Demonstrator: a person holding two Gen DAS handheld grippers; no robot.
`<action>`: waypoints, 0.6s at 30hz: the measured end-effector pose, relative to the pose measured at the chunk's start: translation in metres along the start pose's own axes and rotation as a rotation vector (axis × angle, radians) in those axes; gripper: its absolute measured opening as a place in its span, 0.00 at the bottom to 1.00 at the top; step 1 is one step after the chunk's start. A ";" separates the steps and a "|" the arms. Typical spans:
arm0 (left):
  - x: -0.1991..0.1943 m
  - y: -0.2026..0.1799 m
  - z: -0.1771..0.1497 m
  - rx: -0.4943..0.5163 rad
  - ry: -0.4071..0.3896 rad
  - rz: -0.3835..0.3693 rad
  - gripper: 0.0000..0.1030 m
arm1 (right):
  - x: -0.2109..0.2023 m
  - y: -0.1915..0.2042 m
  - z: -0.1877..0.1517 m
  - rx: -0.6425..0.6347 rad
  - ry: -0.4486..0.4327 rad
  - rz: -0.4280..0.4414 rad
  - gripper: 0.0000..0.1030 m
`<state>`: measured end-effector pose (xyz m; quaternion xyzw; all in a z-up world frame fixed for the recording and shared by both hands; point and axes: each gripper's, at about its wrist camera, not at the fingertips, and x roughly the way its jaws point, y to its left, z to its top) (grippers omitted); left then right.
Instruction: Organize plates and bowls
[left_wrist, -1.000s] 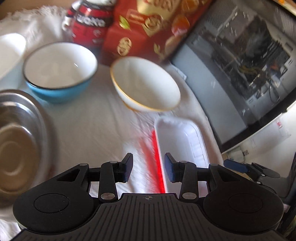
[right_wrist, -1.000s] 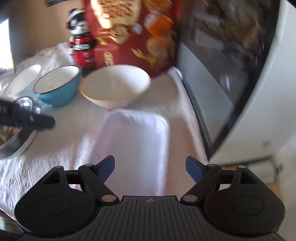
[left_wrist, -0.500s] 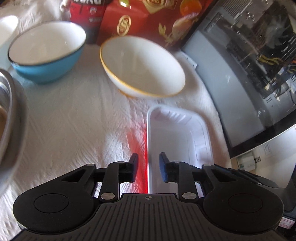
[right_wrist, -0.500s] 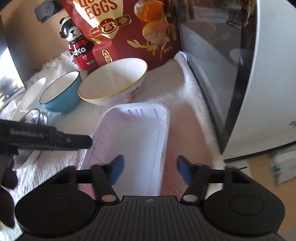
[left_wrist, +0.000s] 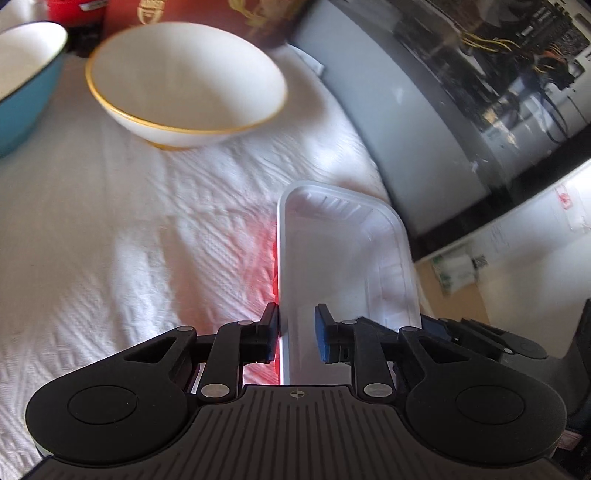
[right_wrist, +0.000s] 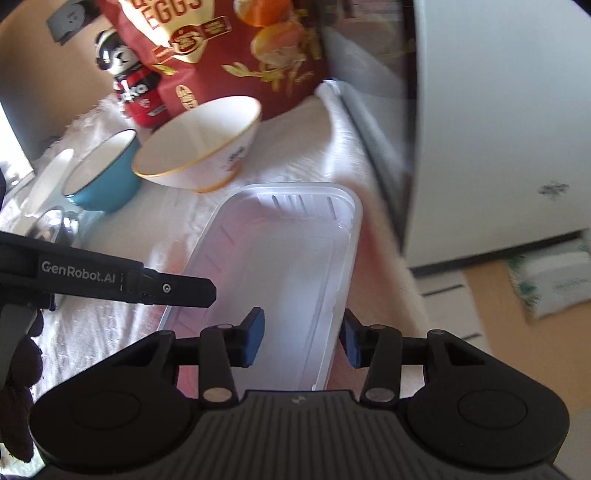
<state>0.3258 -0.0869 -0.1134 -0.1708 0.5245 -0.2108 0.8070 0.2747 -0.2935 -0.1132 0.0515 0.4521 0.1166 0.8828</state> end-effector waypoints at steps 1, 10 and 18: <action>0.000 0.000 0.000 -0.002 0.001 -0.016 0.23 | -0.001 -0.001 -0.001 0.010 -0.001 -0.017 0.44; -0.070 0.033 -0.002 -0.001 -0.114 -0.054 0.23 | -0.029 0.016 0.003 -0.063 -0.079 -0.131 0.51; -0.131 0.088 0.006 -0.064 -0.234 0.041 0.23 | -0.036 0.078 0.039 -0.105 -0.150 -0.024 0.57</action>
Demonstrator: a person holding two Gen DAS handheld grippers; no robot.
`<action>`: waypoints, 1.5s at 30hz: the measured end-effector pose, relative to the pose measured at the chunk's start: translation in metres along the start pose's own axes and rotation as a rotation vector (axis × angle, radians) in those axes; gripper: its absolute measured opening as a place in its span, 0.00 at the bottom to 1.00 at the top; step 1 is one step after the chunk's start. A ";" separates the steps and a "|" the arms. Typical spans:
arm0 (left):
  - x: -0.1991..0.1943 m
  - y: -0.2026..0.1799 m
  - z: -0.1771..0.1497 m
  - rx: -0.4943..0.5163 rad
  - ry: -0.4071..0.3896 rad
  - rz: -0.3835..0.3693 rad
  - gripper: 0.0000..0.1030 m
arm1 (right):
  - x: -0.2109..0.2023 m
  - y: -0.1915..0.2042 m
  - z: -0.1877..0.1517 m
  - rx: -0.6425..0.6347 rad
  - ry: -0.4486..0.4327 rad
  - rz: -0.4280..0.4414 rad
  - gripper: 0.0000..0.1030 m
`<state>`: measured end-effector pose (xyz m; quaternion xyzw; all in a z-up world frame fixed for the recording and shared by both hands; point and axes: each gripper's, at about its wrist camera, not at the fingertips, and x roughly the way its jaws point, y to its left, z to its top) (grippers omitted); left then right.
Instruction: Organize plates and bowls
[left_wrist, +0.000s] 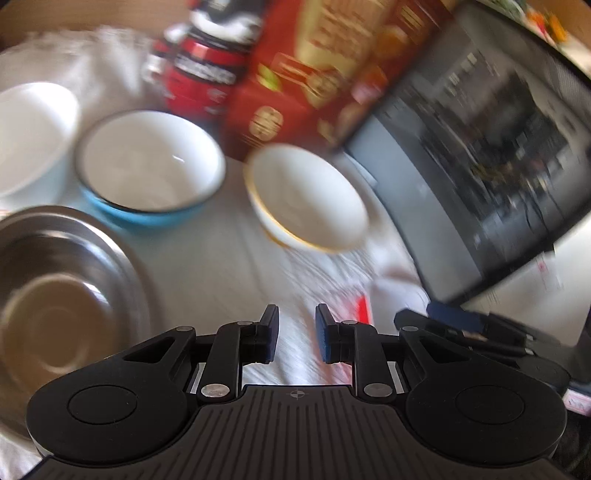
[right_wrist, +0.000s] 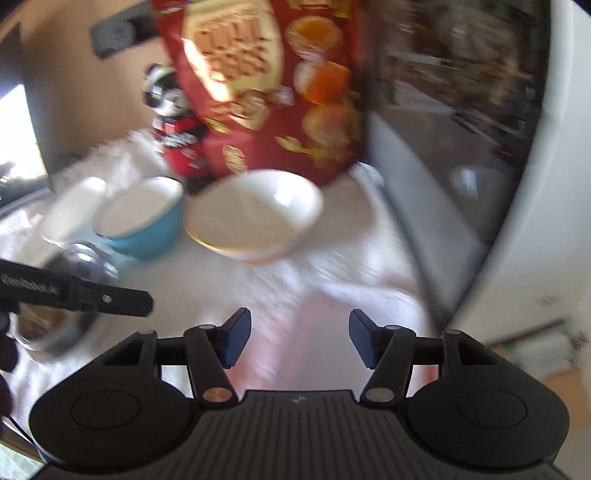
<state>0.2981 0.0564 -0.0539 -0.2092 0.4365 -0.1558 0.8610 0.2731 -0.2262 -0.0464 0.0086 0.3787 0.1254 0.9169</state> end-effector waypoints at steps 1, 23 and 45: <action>-0.003 0.007 0.004 -0.022 -0.014 0.001 0.23 | 0.003 0.009 0.005 0.006 0.004 0.022 0.58; 0.099 0.011 0.071 -0.312 0.015 0.091 0.23 | 0.127 -0.010 0.131 -0.003 0.121 0.035 0.53; 0.068 0.010 0.042 -0.175 0.085 0.164 0.29 | 0.170 -0.005 0.106 0.006 0.291 0.180 0.53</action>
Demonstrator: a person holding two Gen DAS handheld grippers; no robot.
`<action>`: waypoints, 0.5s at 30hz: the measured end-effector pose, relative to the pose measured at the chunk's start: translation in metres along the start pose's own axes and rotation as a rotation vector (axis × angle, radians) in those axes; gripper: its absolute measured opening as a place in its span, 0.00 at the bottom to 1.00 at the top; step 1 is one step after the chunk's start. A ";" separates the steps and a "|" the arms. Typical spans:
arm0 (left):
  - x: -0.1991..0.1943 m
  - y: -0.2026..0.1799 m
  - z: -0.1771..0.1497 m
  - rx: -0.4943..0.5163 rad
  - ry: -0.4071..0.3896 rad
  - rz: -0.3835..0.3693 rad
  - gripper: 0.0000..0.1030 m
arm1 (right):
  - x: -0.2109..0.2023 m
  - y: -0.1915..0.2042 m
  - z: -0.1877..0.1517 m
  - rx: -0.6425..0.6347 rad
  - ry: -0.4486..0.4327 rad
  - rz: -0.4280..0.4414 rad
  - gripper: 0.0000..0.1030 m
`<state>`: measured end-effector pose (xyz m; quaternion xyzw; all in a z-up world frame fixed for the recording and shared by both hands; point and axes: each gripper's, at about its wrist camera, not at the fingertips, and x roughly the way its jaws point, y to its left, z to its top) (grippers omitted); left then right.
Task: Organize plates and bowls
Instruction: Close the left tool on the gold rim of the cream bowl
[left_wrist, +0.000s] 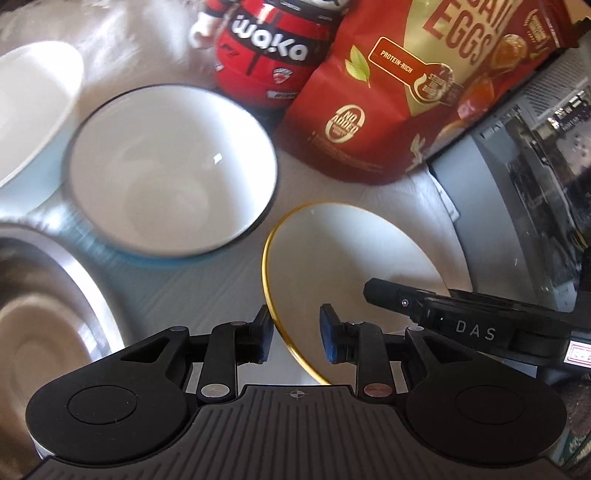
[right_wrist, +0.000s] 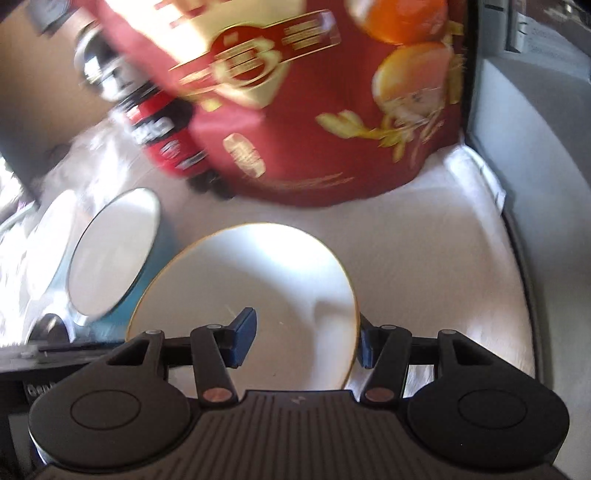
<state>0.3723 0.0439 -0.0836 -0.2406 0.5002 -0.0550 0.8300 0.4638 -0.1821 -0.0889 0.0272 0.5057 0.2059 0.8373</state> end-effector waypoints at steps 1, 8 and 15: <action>-0.008 0.003 -0.007 0.002 -0.004 0.002 0.29 | -0.004 0.002 -0.004 -0.005 0.009 0.009 0.53; -0.043 0.019 -0.037 0.033 -0.019 0.027 0.29 | -0.022 0.033 -0.045 -0.060 0.047 0.098 0.53; -0.041 0.033 -0.055 0.036 0.002 0.052 0.29 | -0.015 0.051 -0.073 -0.092 0.077 0.101 0.54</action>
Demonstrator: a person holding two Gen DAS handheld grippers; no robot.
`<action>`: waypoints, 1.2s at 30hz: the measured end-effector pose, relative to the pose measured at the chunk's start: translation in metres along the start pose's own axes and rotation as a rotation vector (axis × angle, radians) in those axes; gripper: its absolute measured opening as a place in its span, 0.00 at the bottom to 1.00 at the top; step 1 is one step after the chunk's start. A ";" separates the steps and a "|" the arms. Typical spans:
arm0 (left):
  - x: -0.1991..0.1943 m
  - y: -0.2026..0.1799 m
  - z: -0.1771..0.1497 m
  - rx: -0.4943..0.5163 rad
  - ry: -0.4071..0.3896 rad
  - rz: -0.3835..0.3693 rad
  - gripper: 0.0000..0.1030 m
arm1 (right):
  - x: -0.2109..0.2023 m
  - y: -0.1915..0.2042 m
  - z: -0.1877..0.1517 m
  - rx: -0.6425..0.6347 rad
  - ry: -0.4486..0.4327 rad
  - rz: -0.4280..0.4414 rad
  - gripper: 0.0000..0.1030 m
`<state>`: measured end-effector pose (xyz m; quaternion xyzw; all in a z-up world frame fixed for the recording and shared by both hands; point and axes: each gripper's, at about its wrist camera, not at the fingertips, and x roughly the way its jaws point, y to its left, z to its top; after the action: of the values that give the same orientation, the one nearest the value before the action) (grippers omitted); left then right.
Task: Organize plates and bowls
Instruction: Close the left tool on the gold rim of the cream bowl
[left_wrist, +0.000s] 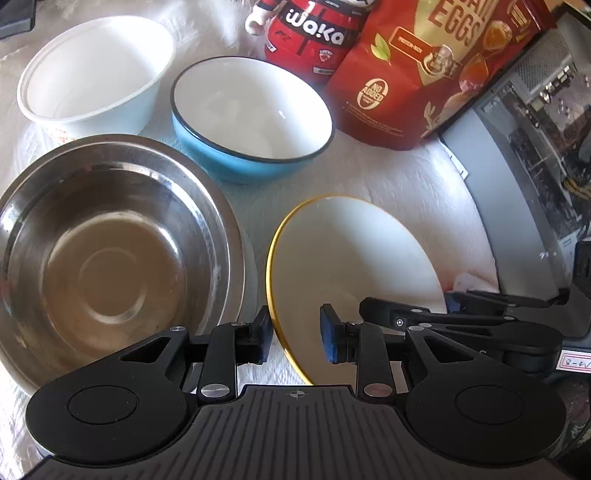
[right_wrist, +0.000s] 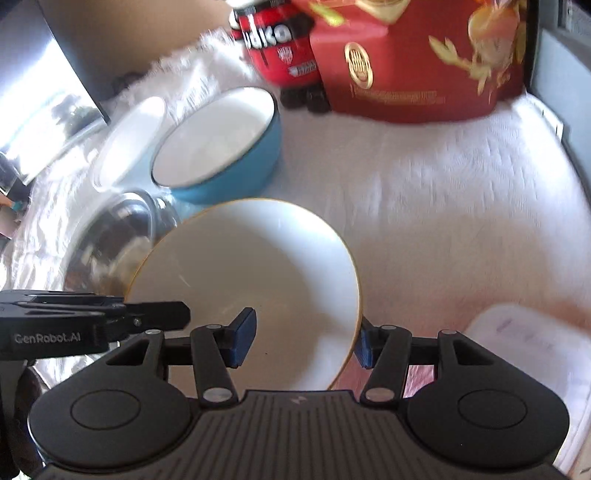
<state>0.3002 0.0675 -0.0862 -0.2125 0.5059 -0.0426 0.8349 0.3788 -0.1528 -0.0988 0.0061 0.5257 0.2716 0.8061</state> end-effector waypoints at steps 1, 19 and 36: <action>0.000 -0.001 -0.001 0.010 0.005 0.004 0.30 | 0.000 0.003 -0.004 -0.010 -0.007 -0.012 0.54; 0.008 -0.011 0.001 0.019 0.003 -0.038 0.38 | -0.015 -0.003 -0.016 -0.006 -0.040 -0.052 0.54; -0.003 -0.005 0.000 -0.014 0.009 -0.045 0.36 | -0.022 -0.002 -0.021 0.025 -0.061 -0.029 0.55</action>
<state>0.2990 0.0642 -0.0817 -0.2296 0.5049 -0.0589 0.8300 0.3552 -0.1701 -0.0904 0.0166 0.5043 0.2531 0.8254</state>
